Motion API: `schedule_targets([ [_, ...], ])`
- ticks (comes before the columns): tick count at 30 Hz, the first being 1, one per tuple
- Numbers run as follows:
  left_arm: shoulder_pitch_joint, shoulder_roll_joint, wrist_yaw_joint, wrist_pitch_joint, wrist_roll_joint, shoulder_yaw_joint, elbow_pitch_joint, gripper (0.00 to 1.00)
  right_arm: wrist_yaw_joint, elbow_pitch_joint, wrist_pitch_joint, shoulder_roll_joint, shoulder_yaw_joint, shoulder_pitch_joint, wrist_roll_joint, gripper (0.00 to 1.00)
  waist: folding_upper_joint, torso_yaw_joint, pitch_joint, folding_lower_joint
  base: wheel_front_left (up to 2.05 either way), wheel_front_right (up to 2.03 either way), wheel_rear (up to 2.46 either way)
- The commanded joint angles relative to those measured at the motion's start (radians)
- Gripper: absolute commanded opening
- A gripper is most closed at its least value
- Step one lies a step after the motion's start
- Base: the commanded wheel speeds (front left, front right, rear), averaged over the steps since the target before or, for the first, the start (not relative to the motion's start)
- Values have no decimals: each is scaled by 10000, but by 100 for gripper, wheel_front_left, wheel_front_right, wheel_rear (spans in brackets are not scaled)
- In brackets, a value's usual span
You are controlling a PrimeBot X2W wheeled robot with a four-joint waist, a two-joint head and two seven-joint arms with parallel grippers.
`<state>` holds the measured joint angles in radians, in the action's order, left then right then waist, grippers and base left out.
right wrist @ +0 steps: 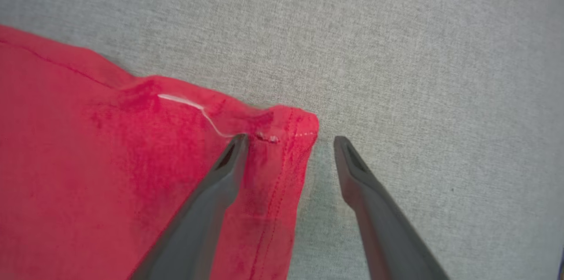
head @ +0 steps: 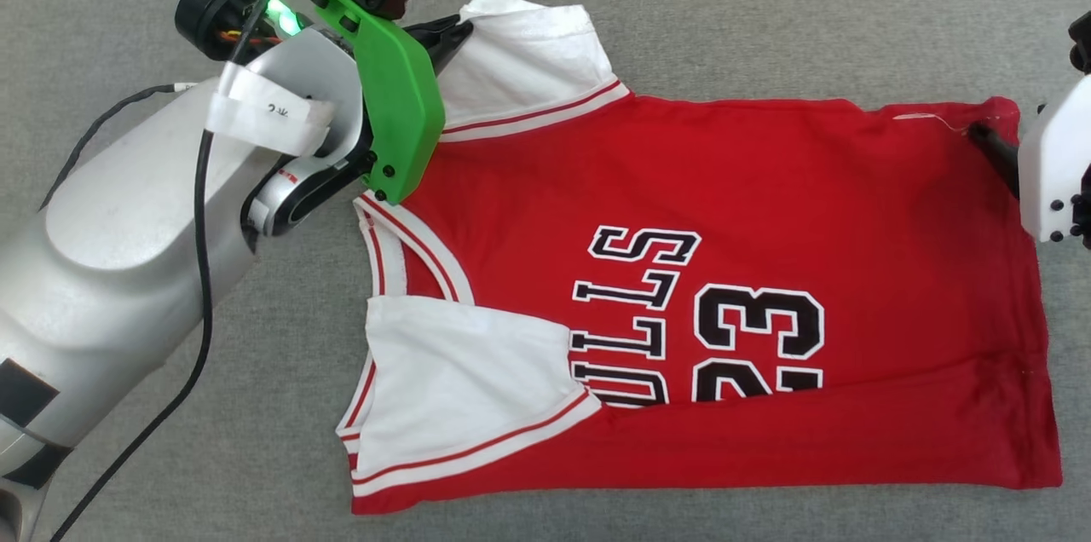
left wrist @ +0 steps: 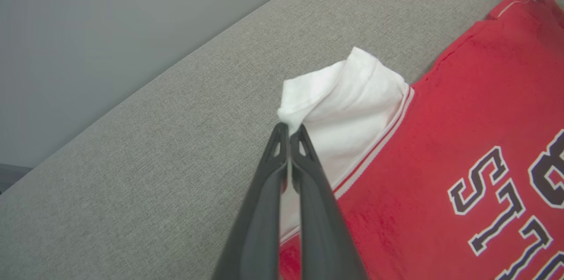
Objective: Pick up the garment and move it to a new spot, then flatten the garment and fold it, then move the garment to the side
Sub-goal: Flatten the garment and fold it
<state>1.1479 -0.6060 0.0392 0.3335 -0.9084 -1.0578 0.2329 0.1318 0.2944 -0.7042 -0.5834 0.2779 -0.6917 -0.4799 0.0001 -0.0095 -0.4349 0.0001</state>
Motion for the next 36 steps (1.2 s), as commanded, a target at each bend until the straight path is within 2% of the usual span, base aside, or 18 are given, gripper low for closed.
schedule_targets([
  [1,-72,-66,-98,-83,81,20,-103,0,-11,165,26,-73,145,-222,-45,100,-1,254,-255,-1,0,0,0],
  [13,-199,-41,-165,-257,101,-41,-415,0,-11,1418,605,-368,1717,-627,-282,100,-1,529,-552,-1,0,0,0],
  [14,-239,-39,-175,-283,68,-33,-379,0,-11,1527,642,-372,1838,-631,-352,80,-1,537,-530,-1,0,0,0],
  [15,-276,-39,-184,-317,48,-26,-340,0,-11,1608,698,-381,1923,-643,-401,39,-1,545,-494,-1,0,0,0],
  [17,-380,-25,-228,-445,-22,23,-225,0,-11,1757,927,-369,2027,-674,-551,0,-1,550,-388,-1,0,0,0],
  [22,-737,34,-234,-739,-219,59,169,0,-11,2064,1725,-367,1977,-722,-818,0,-1,528,38,-1,0,0,0],
  [28,-1176,185,-222,-1089,-372,18,625,0,-11,2246,2663,-363,1441,-410,-1446,0,-1,513,674,-1,0,0,0],
  [31,-1419,246,-204,-1172,-436,-62,823,0,-11,2171,3007,-431,1266,-56,-1701,0,-1,492,989,-1,0,0,0],
  [33,-1928,203,-306,-1426,-566,-99,933,0,-11,1949,3903,-452,844,695,-2011,0,-1,427,1609,-1,0,0,0],
  [36,-2519,-7,-492,-1567,-707,-150,628,0,-11,1646,4461,-419,670,1454,-2257,0,-1,414,2079,-1,0,0,0],
])
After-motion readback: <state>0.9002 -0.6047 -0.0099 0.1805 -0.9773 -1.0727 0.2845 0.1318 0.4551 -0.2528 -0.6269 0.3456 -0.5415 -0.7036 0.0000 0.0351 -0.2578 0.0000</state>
